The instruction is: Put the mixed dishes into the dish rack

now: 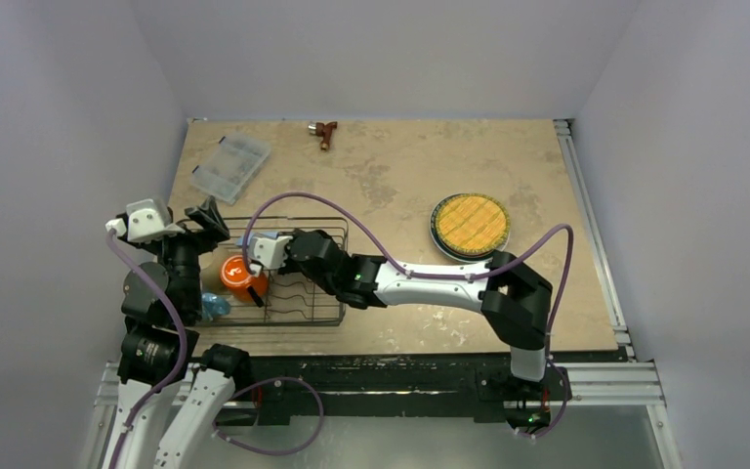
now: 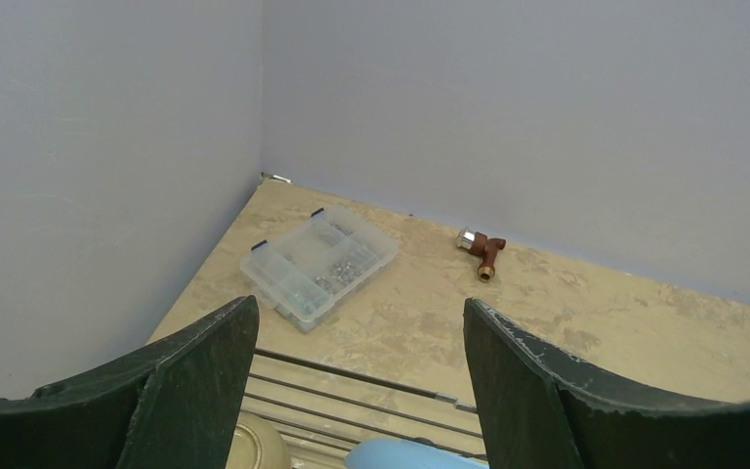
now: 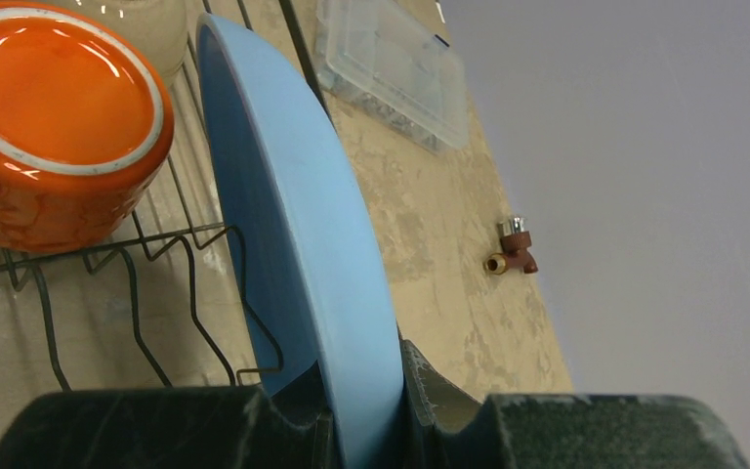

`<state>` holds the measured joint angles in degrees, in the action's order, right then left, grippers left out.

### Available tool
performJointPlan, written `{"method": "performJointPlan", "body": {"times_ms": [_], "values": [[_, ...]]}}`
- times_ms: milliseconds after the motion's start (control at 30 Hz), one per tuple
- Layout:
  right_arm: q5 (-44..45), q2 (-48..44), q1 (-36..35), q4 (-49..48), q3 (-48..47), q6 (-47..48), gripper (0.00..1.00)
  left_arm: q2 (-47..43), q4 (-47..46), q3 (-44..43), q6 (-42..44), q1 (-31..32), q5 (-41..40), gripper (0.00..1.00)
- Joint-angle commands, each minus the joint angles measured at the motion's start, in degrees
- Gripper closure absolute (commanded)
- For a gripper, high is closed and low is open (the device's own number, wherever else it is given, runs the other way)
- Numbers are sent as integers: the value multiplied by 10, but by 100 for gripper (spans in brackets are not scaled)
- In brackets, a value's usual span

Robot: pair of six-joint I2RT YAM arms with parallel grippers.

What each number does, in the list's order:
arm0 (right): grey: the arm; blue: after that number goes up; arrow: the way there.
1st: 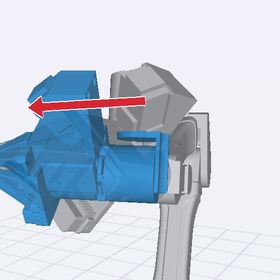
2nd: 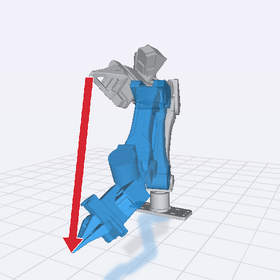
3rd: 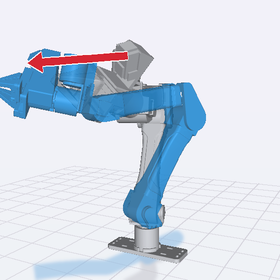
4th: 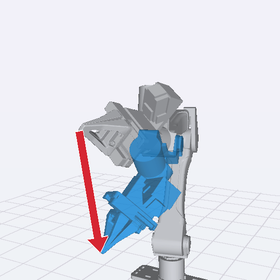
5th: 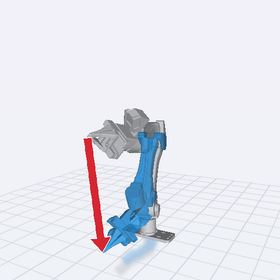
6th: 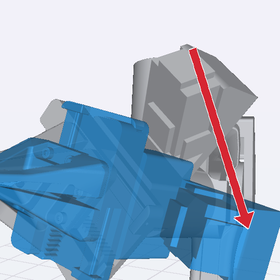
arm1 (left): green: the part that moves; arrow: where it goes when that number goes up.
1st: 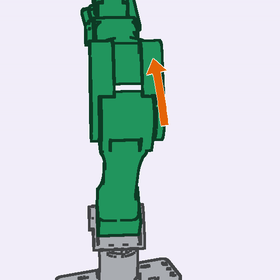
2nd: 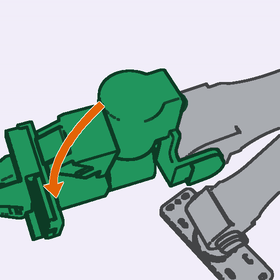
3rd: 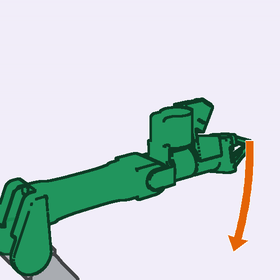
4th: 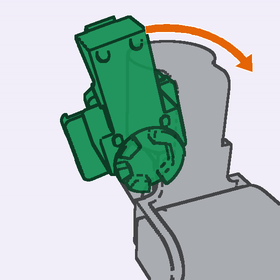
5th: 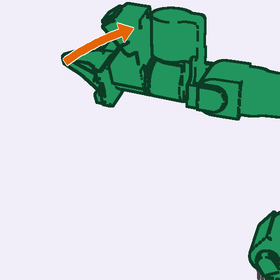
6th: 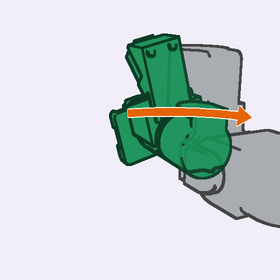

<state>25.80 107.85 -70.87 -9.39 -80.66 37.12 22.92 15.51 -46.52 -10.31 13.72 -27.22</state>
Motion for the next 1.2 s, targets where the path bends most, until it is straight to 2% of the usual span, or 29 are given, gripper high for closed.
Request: {"method": "performJointPlan", "body": {"times_ms": [0,200,467,633,900,1167], "values": [[-33,-13,5,-4,-9,-4,100,7,-15,-5,-7,-6,8,24],[-73,-2,26,39,-21,-46,99,8,-14,-5,-7,-6,8,24],[-47,4,33,18,-20,-70,62,11,-14,-6,-8,-7,11,24],[-24,7,39,25,-44,-91,44,12,-14,-6,-8,-7,11,24],[15,-5,48,32,-64,-149,34,13,-14,-7,-9,-7,15,24],[60,20,69,73,-127,-234,33,13,-12,-7,-9,-8,14,24]]}}
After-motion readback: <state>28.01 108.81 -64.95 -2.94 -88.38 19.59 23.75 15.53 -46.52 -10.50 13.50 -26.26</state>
